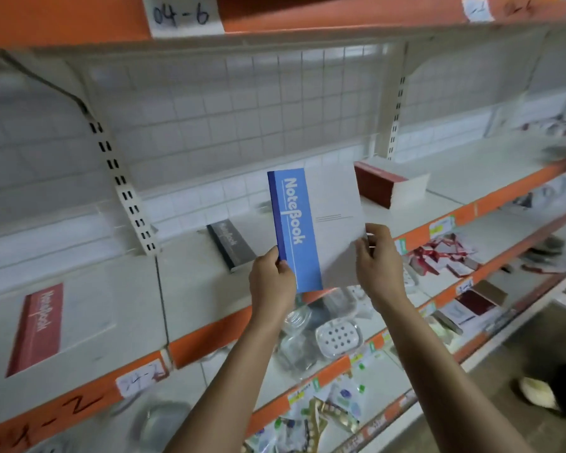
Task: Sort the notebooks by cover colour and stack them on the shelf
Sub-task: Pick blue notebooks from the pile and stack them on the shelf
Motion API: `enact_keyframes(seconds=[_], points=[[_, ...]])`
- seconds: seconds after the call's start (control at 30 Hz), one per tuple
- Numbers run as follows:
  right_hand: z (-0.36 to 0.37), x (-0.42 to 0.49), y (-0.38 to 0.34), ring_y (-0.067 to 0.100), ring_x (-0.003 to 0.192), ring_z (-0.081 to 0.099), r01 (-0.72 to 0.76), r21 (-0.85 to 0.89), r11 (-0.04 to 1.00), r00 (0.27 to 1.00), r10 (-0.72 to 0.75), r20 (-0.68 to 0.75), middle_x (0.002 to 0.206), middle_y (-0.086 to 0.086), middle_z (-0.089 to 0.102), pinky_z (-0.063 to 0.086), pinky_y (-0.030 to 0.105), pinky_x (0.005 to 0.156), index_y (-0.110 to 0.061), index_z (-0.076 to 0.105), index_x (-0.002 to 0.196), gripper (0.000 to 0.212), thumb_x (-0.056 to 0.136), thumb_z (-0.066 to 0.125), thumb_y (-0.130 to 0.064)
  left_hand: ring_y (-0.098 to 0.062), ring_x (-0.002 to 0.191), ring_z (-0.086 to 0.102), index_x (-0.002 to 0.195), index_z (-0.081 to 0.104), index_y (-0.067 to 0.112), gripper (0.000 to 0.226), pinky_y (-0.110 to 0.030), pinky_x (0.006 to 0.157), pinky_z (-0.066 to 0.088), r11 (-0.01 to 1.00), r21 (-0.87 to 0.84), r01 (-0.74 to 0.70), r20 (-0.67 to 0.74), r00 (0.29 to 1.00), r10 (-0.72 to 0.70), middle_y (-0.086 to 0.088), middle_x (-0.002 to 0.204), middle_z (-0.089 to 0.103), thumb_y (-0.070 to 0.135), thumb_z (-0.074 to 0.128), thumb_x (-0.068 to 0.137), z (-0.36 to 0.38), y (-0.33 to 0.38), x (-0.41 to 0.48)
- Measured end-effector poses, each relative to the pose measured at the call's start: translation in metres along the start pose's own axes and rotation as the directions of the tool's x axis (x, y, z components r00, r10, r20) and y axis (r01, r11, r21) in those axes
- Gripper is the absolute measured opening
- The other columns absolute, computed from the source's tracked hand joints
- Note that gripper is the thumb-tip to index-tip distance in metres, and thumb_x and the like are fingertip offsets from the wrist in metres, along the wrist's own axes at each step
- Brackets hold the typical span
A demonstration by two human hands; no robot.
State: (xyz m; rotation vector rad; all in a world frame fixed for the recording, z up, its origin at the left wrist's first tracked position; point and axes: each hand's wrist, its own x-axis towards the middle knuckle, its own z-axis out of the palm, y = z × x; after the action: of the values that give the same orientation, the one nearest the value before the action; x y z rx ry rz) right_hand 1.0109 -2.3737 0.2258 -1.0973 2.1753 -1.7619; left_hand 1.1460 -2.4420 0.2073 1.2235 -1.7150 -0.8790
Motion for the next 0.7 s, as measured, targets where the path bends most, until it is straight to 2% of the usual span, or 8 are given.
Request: enact_keyframes(seconds=[0.1,0.17,0.23,0.3,0.37,0.4,0.6,0.7], points=[[0.006,0.043,0.011,0.029,0.101,0.057,0.000,-0.060,0.998,1.000,-0.002,-0.029,0.110,0.010,0.065,0.032,0.024,0.071,-0.010,0.057,0.120,0.034,0.092,0.040,-0.001,-0.024,0.060,0.031,0.071,0.049,0.006,0.014,-0.030,0.056,0.027,1.000,-0.019,0.013,0.009,1.000,-0.013,-0.003,0.061,0.041,0.002,0.038,0.077,0.026,0.000,0.034],[0.012,0.074,0.017,0.028,0.104,0.058,-0.004,-0.105,0.995,1.000,0.002,-0.018,0.111,0.008,0.066,0.031,0.021,0.070,-0.013,0.060,0.121,0.037,0.092,0.041,-0.001,-0.023,0.060,0.026,0.064,0.041,0.006,0.015,-0.031,0.055,0.022,1.000,-0.015,0.025,-0.011,1.000,-0.025,-0.004,0.057,0.034,-0.002,0.038,0.076,0.040,0.003,0.055],[0.016,0.100,0.020,0.029,0.102,0.060,0.017,-0.135,0.991,1.000,-0.017,0.006,0.108,0.010,0.069,0.031,0.020,0.069,-0.014,0.062,0.120,0.037,0.090,0.043,-0.001,-0.022,0.060,0.029,0.066,0.046,0.006,0.013,-0.030,0.055,0.025,0.999,-0.031,0.038,-0.018,0.999,-0.039,-0.015,0.059,0.039,0.001,0.039,0.075,0.051,0.006,0.074],[0.021,0.123,0.023,0.030,0.099,0.060,0.028,-0.134,0.991,0.999,-0.025,0.026,0.105,0.012,0.070,0.031,0.019,0.067,-0.013,0.064,0.119,0.038,0.089,0.044,0.000,-0.021,0.059,0.039,0.073,0.060,0.021,0.025,-0.029,0.057,0.032,0.999,-0.043,0.020,-0.011,1.000,-0.020,-0.021,0.070,0.054,0.010,0.038,0.071,0.058,0.007,0.091],[0.027,0.144,0.024,0.030,0.094,0.060,0.027,-0.131,0.991,0.998,-0.019,0.059,0.101,0.014,0.070,0.033,0.021,0.067,-0.013,0.067,0.114,0.037,0.088,0.043,0.000,-0.026,0.062,0.052,0.073,0.058,0.046,0.040,-0.030,0.059,0.039,0.999,-0.038,0.016,0.004,1.000,-0.016,-0.014,0.075,0.064,0.011,0.039,0.073,0.062,0.009,0.106],[0.032,0.154,0.025,0.030,0.089,0.059,0.031,-0.133,0.991,0.996,-0.020,0.085,0.097,0.015,0.070,0.034,0.023,0.066,-0.011,0.069,0.109,0.036,0.087,0.043,0.001,-0.029,0.067,0.058,0.072,0.057,0.049,0.044,-0.030,0.060,0.042,0.999,-0.030,0.022,0.006,1.000,-0.022,-0.011,0.076,0.066,0.009,0.041,0.076,0.063,0.011,0.112],[0.060,0.213,0.040,0.036,0.084,0.058,0.034,-0.151,0.988,0.971,0.002,0.237,0.093,0.023,0.067,0.038,0.030,0.066,0.003,0.068,0.098,0.030,0.081,0.043,0.003,-0.022,0.088,0.067,0.078,0.058,0.030,0.029,-0.045,0.079,0.057,0.992,0.014,0.129,-0.028,0.991,-0.128,0.005,0.087,0.070,0.005,0.044,0.085,0.076,0.018,0.153],[0.067,0.239,0.047,0.036,0.078,0.055,0.050,-0.179,0.983,0.955,0.005,0.296,0.081,0.023,0.062,0.037,0.031,0.062,0.008,0.064,0.091,0.024,0.079,0.043,0.004,-0.019,0.085,0.066,0.077,0.059,0.020,0.022,-0.037,0.074,0.054,0.986,0.041,0.164,-0.065,0.985,-0.162,0.007,0.082,0.066,0.005,0.045,0.086,0.090,0.025,0.167]])
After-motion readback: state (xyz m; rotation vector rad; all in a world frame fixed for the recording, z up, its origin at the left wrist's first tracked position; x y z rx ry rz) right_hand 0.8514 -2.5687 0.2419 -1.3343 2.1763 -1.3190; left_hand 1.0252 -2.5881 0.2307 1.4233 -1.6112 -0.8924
